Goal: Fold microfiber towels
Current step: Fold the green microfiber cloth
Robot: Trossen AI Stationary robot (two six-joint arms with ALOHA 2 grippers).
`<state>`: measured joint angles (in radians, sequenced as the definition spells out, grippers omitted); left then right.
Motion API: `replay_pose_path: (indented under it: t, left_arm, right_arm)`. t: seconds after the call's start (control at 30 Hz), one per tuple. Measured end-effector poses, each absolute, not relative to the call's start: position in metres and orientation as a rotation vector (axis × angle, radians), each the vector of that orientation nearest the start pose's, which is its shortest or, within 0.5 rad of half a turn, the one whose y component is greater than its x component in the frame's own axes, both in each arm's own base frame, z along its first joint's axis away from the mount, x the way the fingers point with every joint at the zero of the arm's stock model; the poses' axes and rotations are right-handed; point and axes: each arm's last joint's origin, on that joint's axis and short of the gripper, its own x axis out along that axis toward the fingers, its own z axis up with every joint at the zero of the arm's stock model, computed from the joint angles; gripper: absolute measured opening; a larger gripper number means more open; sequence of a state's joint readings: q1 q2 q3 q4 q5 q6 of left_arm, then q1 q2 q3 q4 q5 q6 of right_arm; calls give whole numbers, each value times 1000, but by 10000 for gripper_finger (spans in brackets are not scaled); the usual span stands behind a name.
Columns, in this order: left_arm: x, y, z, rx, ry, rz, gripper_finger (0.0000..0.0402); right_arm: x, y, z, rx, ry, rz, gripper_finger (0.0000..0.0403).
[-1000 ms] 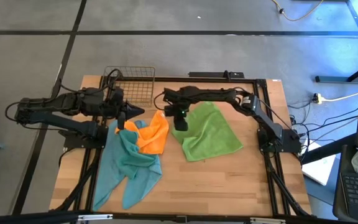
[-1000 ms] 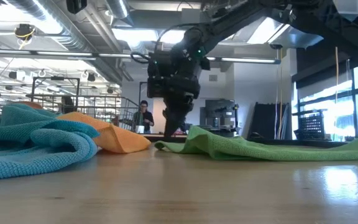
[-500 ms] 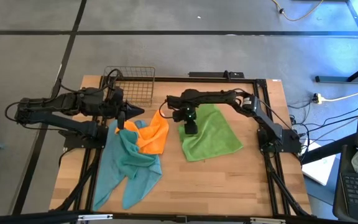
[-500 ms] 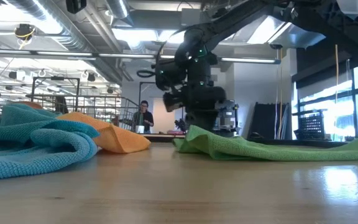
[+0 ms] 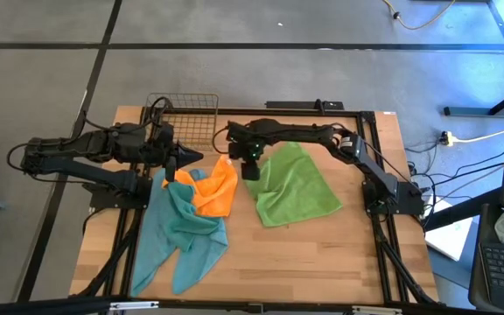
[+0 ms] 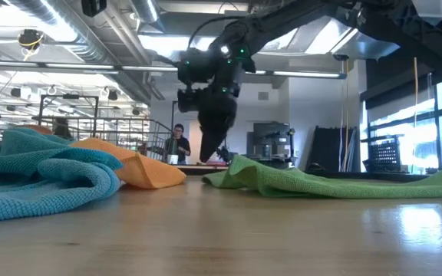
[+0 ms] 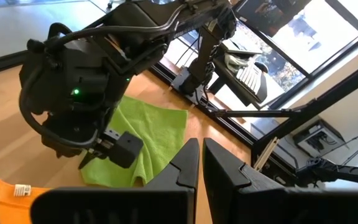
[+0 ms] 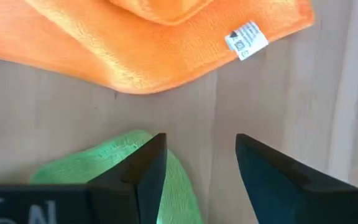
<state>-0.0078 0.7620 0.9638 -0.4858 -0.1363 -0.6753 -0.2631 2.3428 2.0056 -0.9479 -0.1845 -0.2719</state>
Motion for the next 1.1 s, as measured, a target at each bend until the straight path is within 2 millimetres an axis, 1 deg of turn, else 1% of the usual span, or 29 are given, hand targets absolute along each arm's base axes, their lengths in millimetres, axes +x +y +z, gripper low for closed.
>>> replay_pose_path:
  t: [0.1, 0.2, 0.33, 0.4, 0.47, 0.53, 0.63, 0.73, 0.83, 0.93, 1.0, 1.1]
  left_arm:
    - [148, 3, 367, -663, 225, 219, 14]
    - [148, 3, 368, -677, 220, 219, 14]
    - [148, 3, 368, -679, 220, 220, 14]
    - [148, 3, 367, -675, 220, 222, 14]
    - [148, 3, 368, -673, 218, 226, 14]
    - [148, 3, 367, -672, 217, 230, 14]
    - [148, 3, 368, -674, 216, 230, 14]
    - [148, 3, 368, -677, 216, 230, 14]
    - [147, 3, 369, -679, 210, 228, 14]
    - [147, 3, 368, -685, 211, 230, 14]
    - [147, 3, 368, -697, 209, 231, 14]
    - [147, 3, 368, -707, 211, 225, 14]
  right_arm:
    - [464, -118, 171, 94, 1249, 178, 194]
    - [457, -111, 166, 158, 1310, 251, 194]
    - [449, -106, 166, 262, 1363, 341, 194]
    - [449, -106, 166, 265, 1357, 343, 194]
    - [454, -108, 163, 253, 1319, 334, 194]
    - [458, -109, 156, 260, 1287, 320, 194]
    - [459, -105, 139, 308, 1291, 332, 194]
    - [461, -98, 133, 305, 1290, 336, 194]
    - [463, -96, 131, 238, 1284, 309, 193]
    - [471, -99, 132, 142, 1223, 241, 193]
    - [474, -108, 133, 92, 1197, 163, 193]
    - [475, -128, 133, 40, 1168, 16, 193]
